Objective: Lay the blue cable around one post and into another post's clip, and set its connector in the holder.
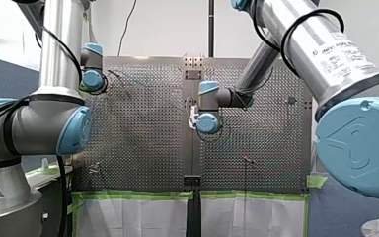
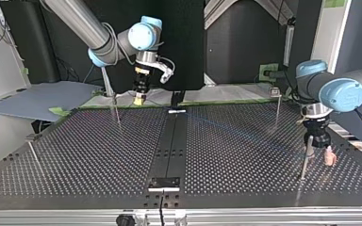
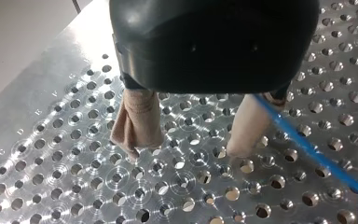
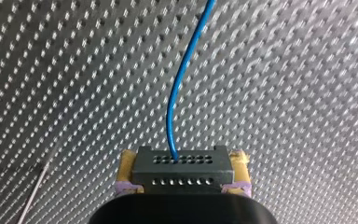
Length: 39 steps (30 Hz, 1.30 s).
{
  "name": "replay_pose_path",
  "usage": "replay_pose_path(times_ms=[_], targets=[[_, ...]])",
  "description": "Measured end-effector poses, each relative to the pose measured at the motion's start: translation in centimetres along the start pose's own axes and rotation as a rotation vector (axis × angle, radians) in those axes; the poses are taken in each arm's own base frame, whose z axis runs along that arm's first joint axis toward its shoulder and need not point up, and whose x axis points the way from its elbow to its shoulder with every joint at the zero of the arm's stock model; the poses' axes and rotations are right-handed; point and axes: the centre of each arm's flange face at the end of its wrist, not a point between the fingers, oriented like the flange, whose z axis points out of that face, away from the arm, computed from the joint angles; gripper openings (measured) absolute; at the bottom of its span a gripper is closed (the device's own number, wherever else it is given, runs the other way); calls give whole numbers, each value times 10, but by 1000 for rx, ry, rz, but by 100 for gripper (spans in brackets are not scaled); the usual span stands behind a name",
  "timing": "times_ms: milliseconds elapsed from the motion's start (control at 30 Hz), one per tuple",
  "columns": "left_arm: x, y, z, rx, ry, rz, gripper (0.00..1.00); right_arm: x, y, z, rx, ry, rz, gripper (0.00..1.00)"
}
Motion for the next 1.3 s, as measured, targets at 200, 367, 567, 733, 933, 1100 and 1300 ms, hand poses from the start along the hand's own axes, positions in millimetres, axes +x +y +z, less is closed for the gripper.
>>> replay_pose_path(times_ms=[200, 367, 567, 733, 933, 1100, 1300], targets=[[1, 0, 0, -1, 3, 0, 100, -18, 24, -3, -47, 4, 22, 0], [1, -1, -1, -2, 7, 0, 100, -33, 47, -5, -89, 7, 33, 0], [2, -1, -1, -2, 8, 0, 100, -51, 71, -9, -90, 0, 15, 0], [2, -1, -1, -1, 9, 0, 100, -65, 95, -11, -90, -32, -4, 0], [2, -1, -1, -1, 9, -1, 100, -83, 131, -14, -94, -82, -16, 0], [2, -2, -2, -1, 9, 0, 100, -96, 160, -17, -97, -116, -11, 0], [2, -2, -2, -1, 9, 0, 100, -108, 190, -23, -100, -147, -12, 0]])
